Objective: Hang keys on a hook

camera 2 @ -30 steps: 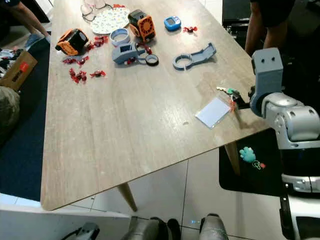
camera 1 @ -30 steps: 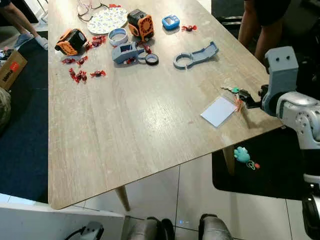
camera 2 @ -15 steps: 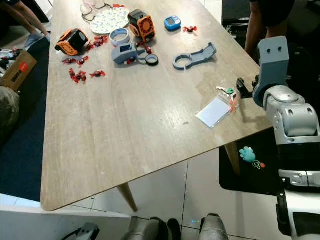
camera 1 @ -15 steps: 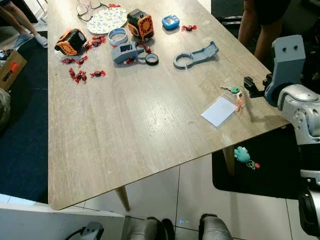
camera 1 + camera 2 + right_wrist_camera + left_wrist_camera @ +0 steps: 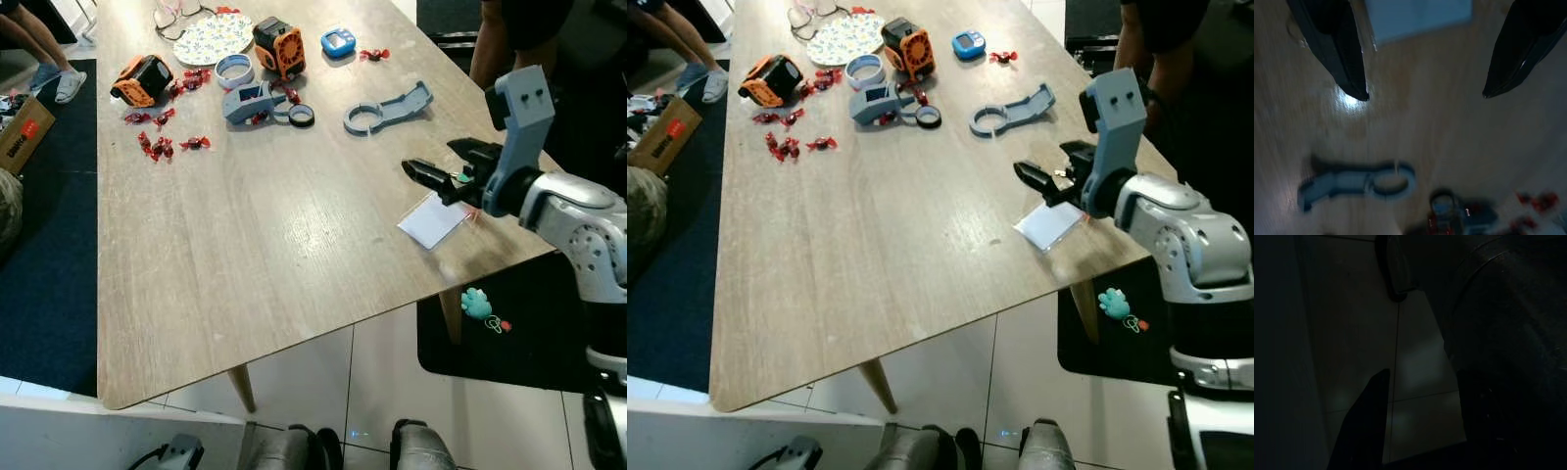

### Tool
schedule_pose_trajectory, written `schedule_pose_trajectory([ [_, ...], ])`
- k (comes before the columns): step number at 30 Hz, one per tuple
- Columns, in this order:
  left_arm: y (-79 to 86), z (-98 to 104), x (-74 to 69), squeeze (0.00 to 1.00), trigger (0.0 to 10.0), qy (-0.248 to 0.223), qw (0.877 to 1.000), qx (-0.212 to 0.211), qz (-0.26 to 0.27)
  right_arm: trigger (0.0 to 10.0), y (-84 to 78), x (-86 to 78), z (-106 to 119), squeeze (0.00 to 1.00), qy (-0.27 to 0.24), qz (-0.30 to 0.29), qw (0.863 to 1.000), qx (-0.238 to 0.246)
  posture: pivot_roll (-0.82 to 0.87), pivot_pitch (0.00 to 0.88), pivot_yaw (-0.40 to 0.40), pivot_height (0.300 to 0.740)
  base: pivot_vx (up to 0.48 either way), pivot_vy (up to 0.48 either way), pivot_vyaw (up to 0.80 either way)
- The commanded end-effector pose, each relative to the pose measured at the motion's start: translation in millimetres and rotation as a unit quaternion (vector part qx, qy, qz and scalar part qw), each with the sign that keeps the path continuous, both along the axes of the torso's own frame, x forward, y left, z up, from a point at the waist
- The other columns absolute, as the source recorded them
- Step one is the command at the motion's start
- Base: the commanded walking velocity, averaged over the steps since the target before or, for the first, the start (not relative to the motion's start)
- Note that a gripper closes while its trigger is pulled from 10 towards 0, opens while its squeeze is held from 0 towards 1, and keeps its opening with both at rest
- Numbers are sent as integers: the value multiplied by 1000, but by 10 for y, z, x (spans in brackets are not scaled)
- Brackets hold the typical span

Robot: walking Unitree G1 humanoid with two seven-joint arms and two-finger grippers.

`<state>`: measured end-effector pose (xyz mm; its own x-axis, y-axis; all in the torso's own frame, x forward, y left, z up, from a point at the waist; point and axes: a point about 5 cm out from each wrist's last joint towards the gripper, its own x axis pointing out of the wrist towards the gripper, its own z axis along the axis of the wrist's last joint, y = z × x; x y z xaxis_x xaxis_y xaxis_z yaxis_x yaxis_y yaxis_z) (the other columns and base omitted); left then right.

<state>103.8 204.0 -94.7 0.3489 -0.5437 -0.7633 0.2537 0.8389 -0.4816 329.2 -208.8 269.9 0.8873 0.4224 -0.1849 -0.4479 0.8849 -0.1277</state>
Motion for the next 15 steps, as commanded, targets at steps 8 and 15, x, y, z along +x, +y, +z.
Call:
schedule_pose_trajectory([
  [8,-48,-42,-169,0,10000,32,999,-16,-16,10000,-240,-67,-229,0,59,-63,993,-82,-187,232,191,740,0,0,0],
  [15,-49,-40,-164,0,10000,32,999,-17,-20,10000,-334,-50,-221,0,62,-86,993,-44,-187,232,191,740,0,0,0],
])
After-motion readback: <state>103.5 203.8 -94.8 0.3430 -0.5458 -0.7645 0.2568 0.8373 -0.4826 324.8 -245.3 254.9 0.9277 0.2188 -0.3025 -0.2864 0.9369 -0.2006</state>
